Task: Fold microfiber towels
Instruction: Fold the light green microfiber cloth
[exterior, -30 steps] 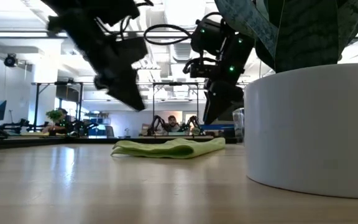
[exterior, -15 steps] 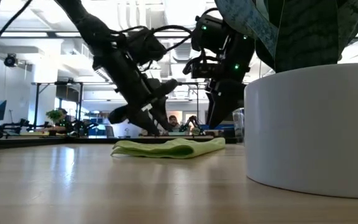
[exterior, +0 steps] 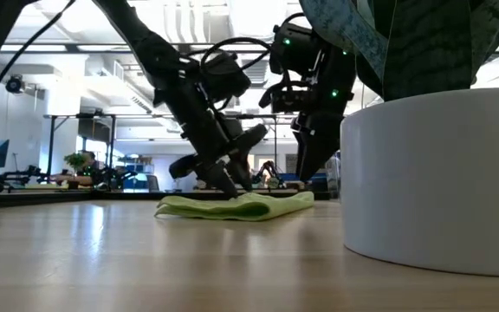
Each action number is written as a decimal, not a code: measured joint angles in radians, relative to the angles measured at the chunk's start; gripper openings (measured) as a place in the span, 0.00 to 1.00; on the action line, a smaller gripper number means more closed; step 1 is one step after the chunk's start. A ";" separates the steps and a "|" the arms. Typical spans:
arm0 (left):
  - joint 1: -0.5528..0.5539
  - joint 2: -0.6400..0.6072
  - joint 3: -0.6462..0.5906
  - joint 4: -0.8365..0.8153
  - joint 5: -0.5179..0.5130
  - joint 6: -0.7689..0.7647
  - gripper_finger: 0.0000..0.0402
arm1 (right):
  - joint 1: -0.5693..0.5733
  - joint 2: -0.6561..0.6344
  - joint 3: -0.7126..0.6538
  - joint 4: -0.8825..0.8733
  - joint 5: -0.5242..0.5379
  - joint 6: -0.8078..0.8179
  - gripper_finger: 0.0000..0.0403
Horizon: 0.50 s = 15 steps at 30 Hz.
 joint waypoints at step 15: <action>0.002 0.003 -0.005 -0.014 -0.082 -0.028 0.33 | -0.001 0.000 -0.003 0.012 0.000 -0.010 0.50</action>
